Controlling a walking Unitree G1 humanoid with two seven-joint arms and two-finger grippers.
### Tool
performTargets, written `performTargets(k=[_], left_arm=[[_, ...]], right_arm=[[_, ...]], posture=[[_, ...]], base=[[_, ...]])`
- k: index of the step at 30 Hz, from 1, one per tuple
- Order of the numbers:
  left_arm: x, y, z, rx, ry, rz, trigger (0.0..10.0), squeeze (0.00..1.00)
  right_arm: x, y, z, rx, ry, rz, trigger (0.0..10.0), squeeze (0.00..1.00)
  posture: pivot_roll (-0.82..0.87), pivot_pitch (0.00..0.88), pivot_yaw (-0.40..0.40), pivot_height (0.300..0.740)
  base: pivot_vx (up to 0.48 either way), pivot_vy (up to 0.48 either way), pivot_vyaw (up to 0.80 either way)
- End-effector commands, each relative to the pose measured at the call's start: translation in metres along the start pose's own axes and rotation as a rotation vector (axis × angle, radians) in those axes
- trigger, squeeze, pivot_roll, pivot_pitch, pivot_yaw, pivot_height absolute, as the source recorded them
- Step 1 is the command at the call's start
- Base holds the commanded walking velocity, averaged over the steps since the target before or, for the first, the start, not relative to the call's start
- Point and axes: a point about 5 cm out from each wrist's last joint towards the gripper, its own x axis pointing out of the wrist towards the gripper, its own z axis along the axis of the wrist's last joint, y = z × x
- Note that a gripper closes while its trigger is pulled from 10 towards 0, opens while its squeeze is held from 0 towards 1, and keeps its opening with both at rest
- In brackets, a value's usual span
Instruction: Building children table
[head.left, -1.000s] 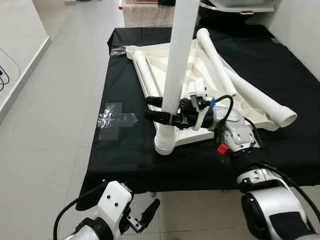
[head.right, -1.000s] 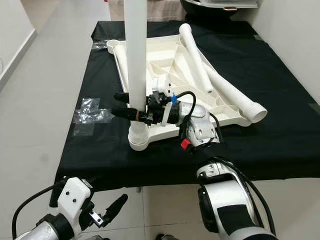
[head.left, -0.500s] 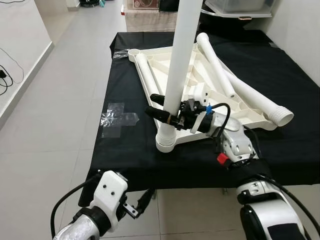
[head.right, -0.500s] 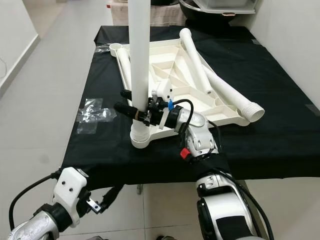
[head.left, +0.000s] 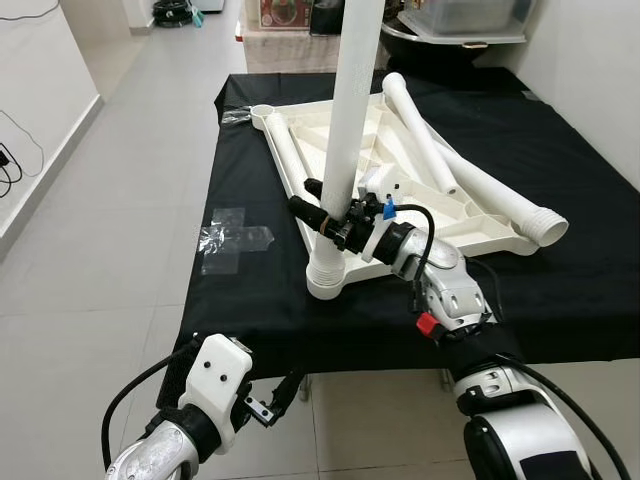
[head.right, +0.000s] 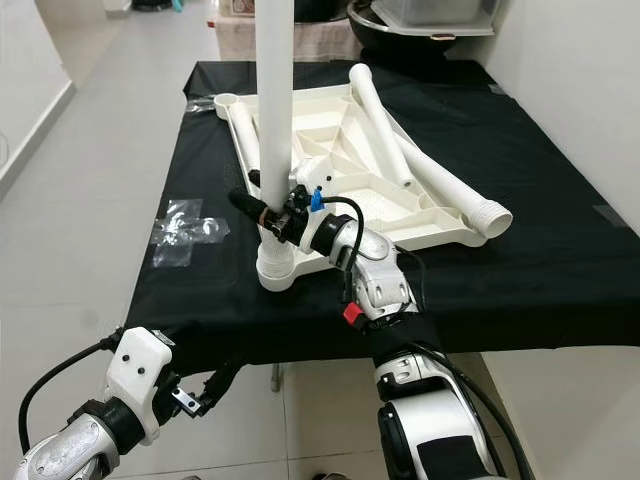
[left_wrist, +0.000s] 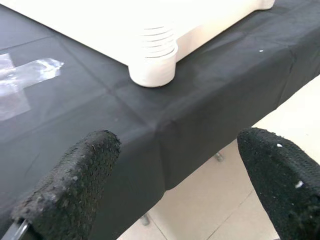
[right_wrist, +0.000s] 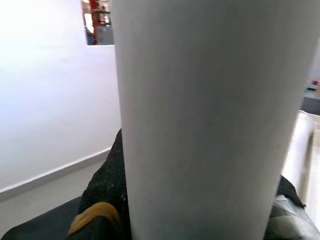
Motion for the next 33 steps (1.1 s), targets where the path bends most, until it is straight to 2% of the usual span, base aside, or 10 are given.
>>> performTargets(k=[1,8,10,11,12,18,23,24,28,33], left_arm=[[0.000,0.002,-0.004,-0.002,0.012,0.008,10.0,0.00],[0.002,0.003,-0.003,0.004,0.006,0.012,10.0,0.00],[0.003,0.003,-0.003,0.004,0.003,0.016,10.0,0.00],[0.003,0.003,-0.003,0.004,0.003,0.016,10.0,0.00],[0.003,0.003,-0.003,0.013,0.003,0.018,10.0,0.00],[0.003,0.004,-0.003,0.013,0.004,0.021,10.0,0.00],[0.003,0.004,-0.003,0.013,0.004,0.020,10.0,0.00],[0.003,0.004,-0.003,0.014,0.003,0.020,10.0,0.00],[0.003,0.004,-0.003,0.018,0.001,0.021,10.0,0.00],[0.003,0.004,-0.002,0.020,0.001,0.021,10.0,0.00]], right_arm=[[-0.011,-0.008,-0.018,0.020,0.077,-0.112,0.0,0.00],[-0.011,-0.012,-0.018,-0.010,0.084,-0.248,0.0,0.00],[-0.010,-0.015,-0.020,-0.029,0.092,-0.353,0.0,0.00],[-0.010,-0.015,-0.020,-0.029,0.092,-0.353,0.0,0.00],[-0.011,-0.018,-0.021,-0.056,0.102,-0.434,0.0,0.00],[-0.010,-0.018,-0.022,-0.059,0.095,-0.497,0.0,0.00],[-0.016,-0.022,-0.031,-0.076,0.150,-0.734,0.0,0.00],[-0.018,-0.022,-0.034,-0.076,0.165,-0.798,0.0,0.00],[-0.018,-0.017,-0.038,-0.069,0.189,-0.907,0.0,0.00],[-0.018,-0.013,-0.042,-0.070,0.222,-0.992,0.0,0.00]], posture=[[0.16,0.157,-0.054,0.740],[0.16,0.156,-0.053,0.740],[0.15,0.157,-0.057,0.740],[0.15,0.157,-0.057,0.740],[0.15,0.158,-0.059,0.740],[0.15,0.158,-0.059,0.740],[0.15,0.162,-0.059,0.740],[0.15,0.161,-0.060,0.740],[0.15,0.163,-0.060,0.740],[0.15,0.163,-0.063,0.740]], base=[[0.000,0.000,0.00],[0.000,0.000,0.00],[0.000,0.000,0.00],[0.000,0.000,0.00],[0.000,0.000,0.00],[0.000,0.000,0.00],[0.000,0.000,0.00],[0.000,0.000,0.00],[0.000,0.000,0.00],[0.000,0.000,0.00]])
